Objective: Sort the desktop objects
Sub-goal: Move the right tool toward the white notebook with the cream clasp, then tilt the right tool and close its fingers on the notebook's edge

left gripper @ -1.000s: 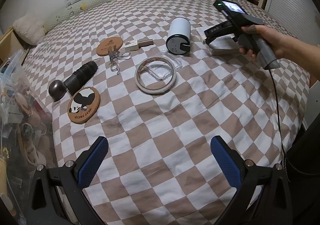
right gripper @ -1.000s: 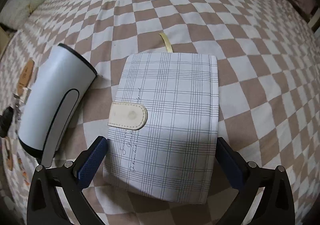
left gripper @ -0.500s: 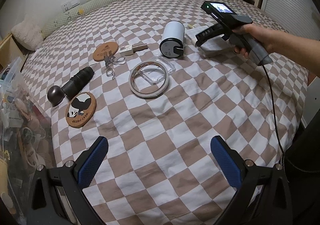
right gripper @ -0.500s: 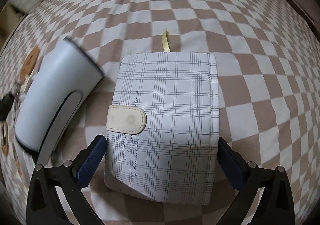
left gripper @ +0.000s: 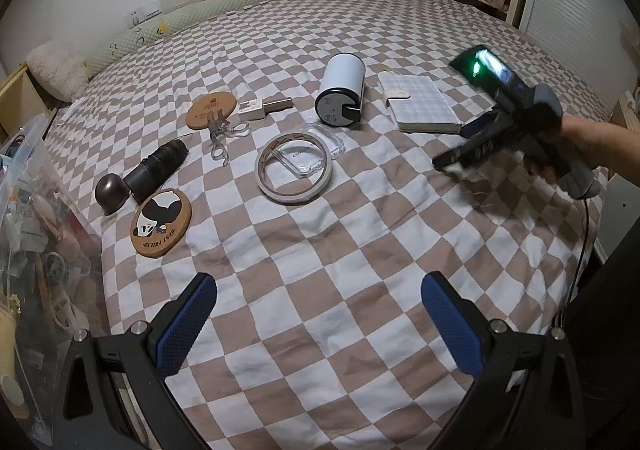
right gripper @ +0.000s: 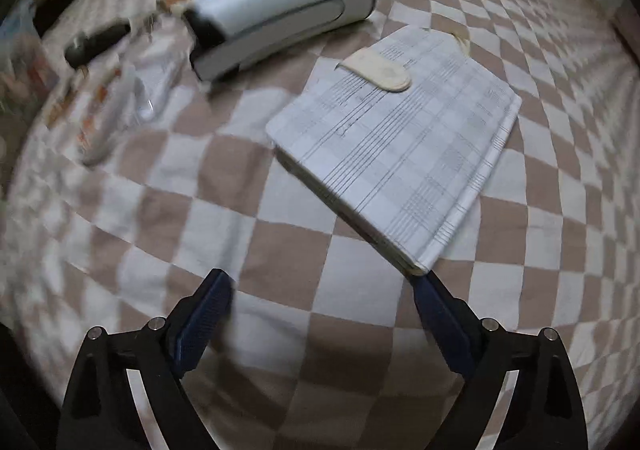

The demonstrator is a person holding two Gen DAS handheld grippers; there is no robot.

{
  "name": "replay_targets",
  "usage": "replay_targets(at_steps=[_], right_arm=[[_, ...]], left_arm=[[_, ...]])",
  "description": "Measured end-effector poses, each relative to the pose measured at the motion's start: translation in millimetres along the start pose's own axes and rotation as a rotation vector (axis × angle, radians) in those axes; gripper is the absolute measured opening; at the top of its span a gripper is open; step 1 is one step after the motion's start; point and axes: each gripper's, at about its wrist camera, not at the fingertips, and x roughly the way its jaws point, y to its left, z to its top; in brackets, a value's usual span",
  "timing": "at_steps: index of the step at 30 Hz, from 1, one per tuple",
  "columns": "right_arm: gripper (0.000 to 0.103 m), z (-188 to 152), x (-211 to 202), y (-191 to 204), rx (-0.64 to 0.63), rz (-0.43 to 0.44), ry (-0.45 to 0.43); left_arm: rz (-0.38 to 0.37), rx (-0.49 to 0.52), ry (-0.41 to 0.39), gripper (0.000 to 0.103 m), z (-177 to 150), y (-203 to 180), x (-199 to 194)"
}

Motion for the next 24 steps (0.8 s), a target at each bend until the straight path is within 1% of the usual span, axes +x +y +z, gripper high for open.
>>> replay_targets(at_steps=[3, 5, 9, 13, 15, 16, 17, 18, 20, 22, 24], right_arm=[[0.094, 10.8, -18.1, -26.2, 0.124, 0.034, -0.032], [0.094, 16.4, -33.3, -42.7, 0.196, 0.035, -0.078], [0.094, 67.3, -35.5, -72.6, 0.302, 0.037, -0.174], [0.093, 116.7, -21.6, -94.7, 0.348, 0.058, -0.219], [0.078, 138.8, -9.2, -104.4, 0.355, 0.074, -0.215], [0.064, 147.1, 0.1, -106.6, 0.349, 0.070, -0.197], [0.053, 154.1, 9.1, -107.8, 0.342, 0.061, -0.179], [0.049, 158.9, 18.0, -108.5, 0.333, 0.049, -0.162], [0.046, 159.7, 26.3, -111.6, 0.337, 0.067, -0.171], [0.043, 154.8, 26.6, -116.8, 0.365, 0.110, -0.169], [0.043, 144.3, 28.8, -113.4, 0.370, 0.184, -0.117]], left_arm=[[0.010, 0.015, -0.024, 0.102, -0.3, -3.2, -5.3], [0.016, 0.020, -0.036, 0.102, 1.0, -3.4, -5.5], [0.003, 0.003, -0.034, 0.102, 5.3, -0.4, 0.8], [-0.001, -0.010, -0.028, 0.102, 7.8, 1.2, 7.8], [0.007, -0.007, -0.024, 0.102, 7.6, 1.1, 11.5], [0.012, -0.004, -0.021, 0.102, 7.4, 1.0, 13.8], [0.017, -0.001, -0.015, 0.102, 7.1, 1.0, 16.6], [0.020, 0.001, -0.008, 0.102, 7.0, 1.3, 19.5], [0.021, 0.002, 0.006, 0.102, 7.3, 2.3, 24.6], [0.016, 0.000, 0.015, 0.102, 8.3, 3.1, 27.7], [0.010, -0.001, 0.016, 0.102, 9.6, 3.5, 29.6]])
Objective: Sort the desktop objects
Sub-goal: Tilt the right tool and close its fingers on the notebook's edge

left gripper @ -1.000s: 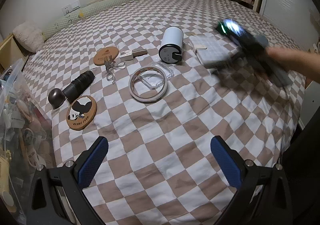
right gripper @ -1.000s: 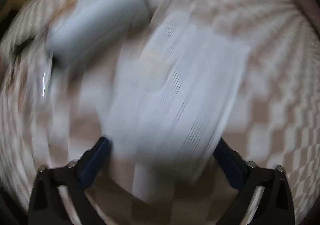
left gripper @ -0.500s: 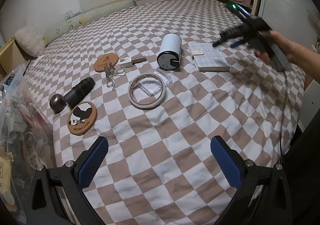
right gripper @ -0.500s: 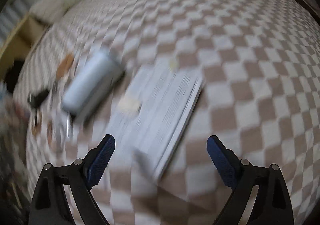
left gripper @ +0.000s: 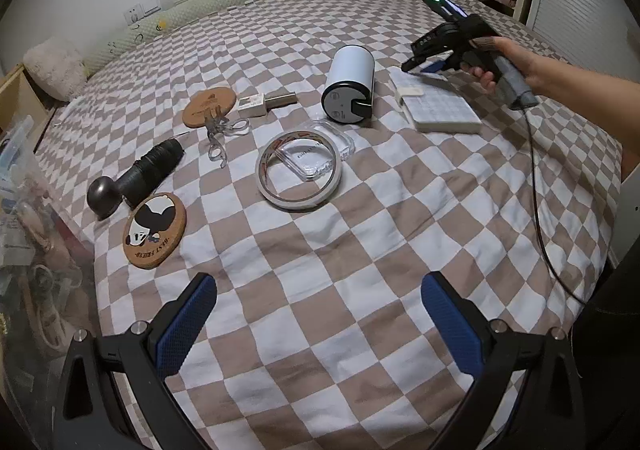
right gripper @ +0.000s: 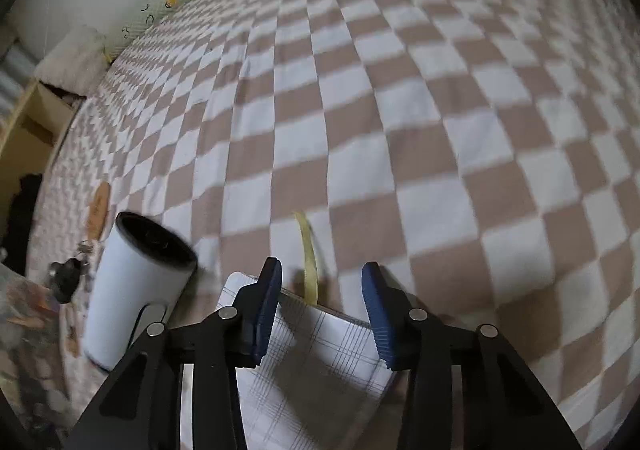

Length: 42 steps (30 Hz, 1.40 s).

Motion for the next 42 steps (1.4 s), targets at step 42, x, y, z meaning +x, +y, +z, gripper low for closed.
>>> replay_targets(at_steps=[42], right_arm=[[0.069, -201.2, -54.1, 8.8, 0.262, 0.374, 0.361]], left_arm=[[-0.207, 0.186, -0.164, 0.092, -26.8, -181.8, 47.2]])
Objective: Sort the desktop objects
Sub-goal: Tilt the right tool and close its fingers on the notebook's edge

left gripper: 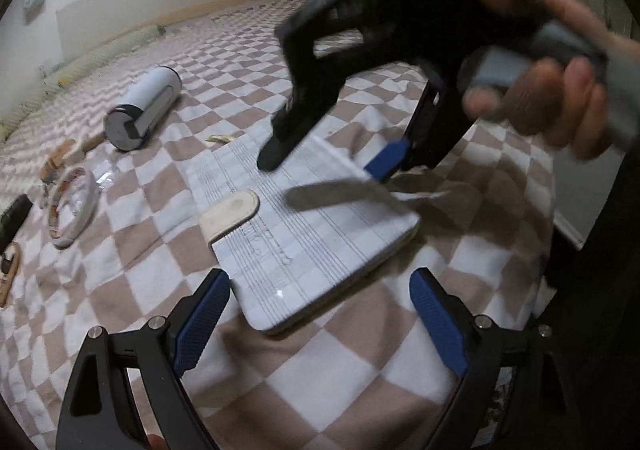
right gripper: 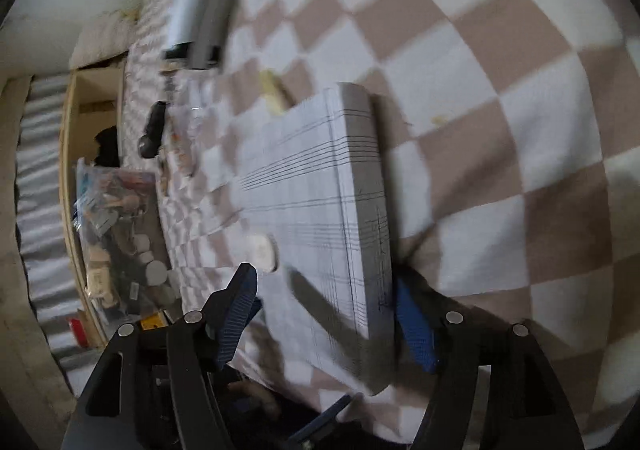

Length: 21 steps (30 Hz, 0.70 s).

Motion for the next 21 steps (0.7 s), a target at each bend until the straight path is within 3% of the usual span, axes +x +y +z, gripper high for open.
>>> replay_targets(at_steps=[3, 10, 11, 12, 14, 16, 18, 21], right_arm=[[0.066, -9.7, 0.4, 19.9, -0.031, 0.056, 0.041], [0.064, -23.4, 9.3, 58.3, -0.108, 0.044, 0.062], [0.064, -23.7, 9.1, 61.8, -0.107, 0.051, 0.058], [0.064, -23.5, 7.7, 63.4, -0.105, 0.057, 0.055], [0.062, -23.5, 7.0, 66.0, -0.099, 0.058, 0.047], [0.059, -21.8, 8.5, 65.3, -0.090, 0.039, 0.037], [0.054, -17.6, 11.7, 61.2, -0.070, 0.008, 0.023], [0.034, -5.8, 16.5, 52.4, -0.032, -0.046, -0.009]], left_arm=[[0.066, 0.045, -0.043, 0.092, -3.0, 0.4, -6.8], [0.190, 0.081, -0.112, 0.092, -6.4, 6.3, -13.4], [0.203, 0.085, -0.115, 0.088, -6.6, 7.7, -13.7], [0.215, 0.089, -0.117, 0.072, -6.9, 9.1, -14.1], [0.230, 0.098, -0.108, 0.057, -6.9, 12.4, -11.7], [0.239, 0.097, -0.109, 0.054, -7.5, 15.9, -10.4], [0.256, 0.085, -0.113, 0.039, -6.2, 20.3, -9.7], [0.265, 0.100, -0.113, 0.039, -7.7, 19.5, -10.6]])
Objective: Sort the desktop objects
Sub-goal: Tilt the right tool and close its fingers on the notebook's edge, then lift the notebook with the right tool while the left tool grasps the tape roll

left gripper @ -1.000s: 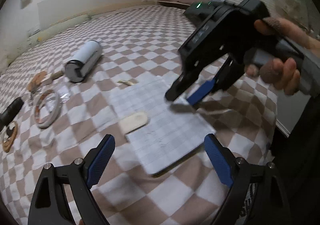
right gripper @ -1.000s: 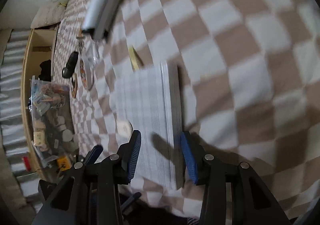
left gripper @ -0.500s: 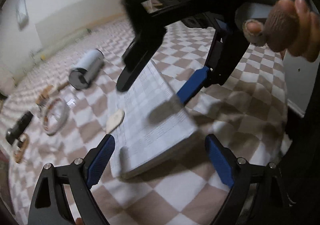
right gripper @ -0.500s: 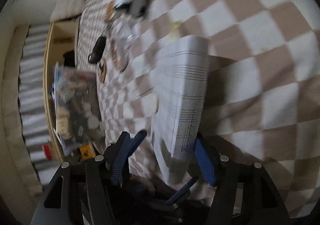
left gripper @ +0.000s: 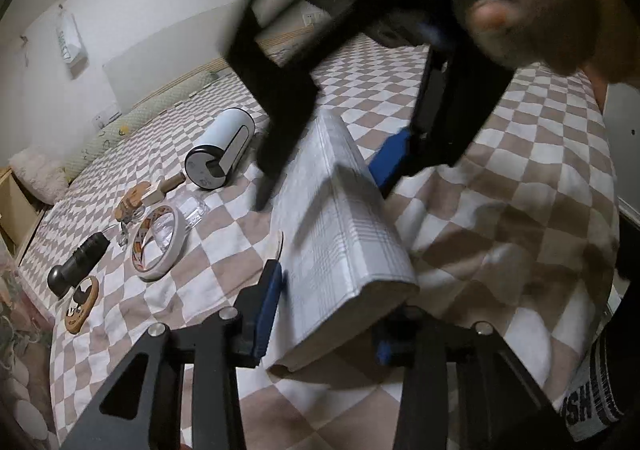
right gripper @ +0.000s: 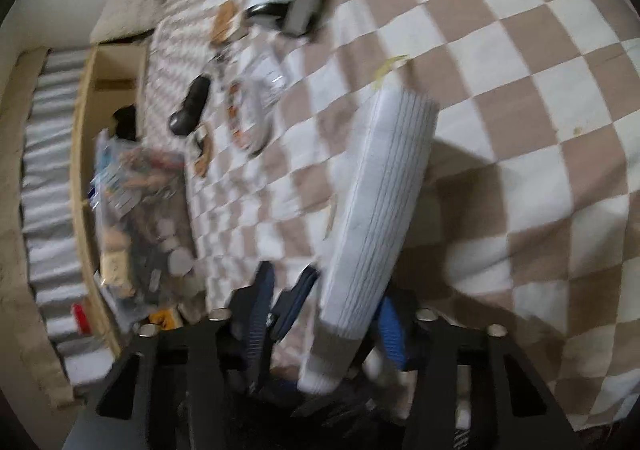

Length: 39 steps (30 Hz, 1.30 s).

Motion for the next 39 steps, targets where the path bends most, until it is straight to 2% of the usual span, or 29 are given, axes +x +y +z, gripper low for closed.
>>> replay_targets(at_steps=[2, 7, 9, 10, 12, 16, 17, 20, 23, 27, 29, 34, 38, 39], right_arm=[[0.028, 9.7, 2.5, -5.1, 0.014, -0.034, -0.024], [0.026, 16.3, 10.1, -2.9, 0.000, -0.041, -0.021], [0.025, 15.1, 10.9, 5.5, -0.039, -0.048, -0.020], [0.025, 13.5, 11.7, 9.7, -0.060, -0.048, -0.018], [0.024, 10.2, 14.6, 13.1, -0.085, -0.052, -0.008], [0.024, 7.1, 13.7, 9.3, -0.049, -0.028, 0.008], [0.023, 6.8, 11.7, 8.5, -0.038, -0.017, 0.008], [0.023, 5.1, 3.3, 10.4, -0.032, 0.002, -0.003], [0.023, 7.9, -5.7, 9.9, -0.030, 0.007, -0.028], [0.023, 14.6, -20.3, 6.0, -0.028, -0.004, -0.079], [0.023, 18.4, -29.7, 3.9, -0.027, -0.008, -0.113], [0.023, 21.3, -39.7, -3.5, -0.018, -0.013, -0.146], [0.023, 22.5, -39.9, -10.6, 0.006, -0.017, -0.145], [0.023, 23.1, -40.2, -11.4, 0.010, -0.019, -0.146]], left_arm=[[0.011, 0.027, -0.001, 0.039, -1.9, -3.7, 1.1], [0.029, 0.059, 0.002, 0.039, -4.9, -5.3, 4.3], [-0.005, 0.044, 0.005, 0.051, -3.9, -2.5, 1.5], [-0.022, 0.037, 0.005, 0.054, -3.1, -2.5, -1.2], [-0.048, 0.032, 0.000, 0.056, -2.0, -3.8, -8.3], [-0.105, 0.026, 0.011, 0.060, -2.1, -4.1, -21.6], [-0.119, 0.019, 0.013, 0.063, -1.6, -3.8, -26.2], [-0.142, -0.013, 0.000, 0.086, 1.4, 1.9, -44.6], [-0.117, -0.039, -0.036, 0.094, 6.2, 11.3, -64.6], [-0.039, -0.081, -0.013, 0.095, 14.8, 42.6, -55.6], [0.013, -0.103, 0.020, 0.095, 19.4, 64.8, -36.3], [0.088, -0.144, 0.100, 0.095, 23.1, 110.2, 13.2], [0.121, -0.155, 0.182, 0.084, 19.5, 137.9, 55.2], [0.117, -0.161, 0.196, 0.084, 18.3, 142.6, 62.6]])
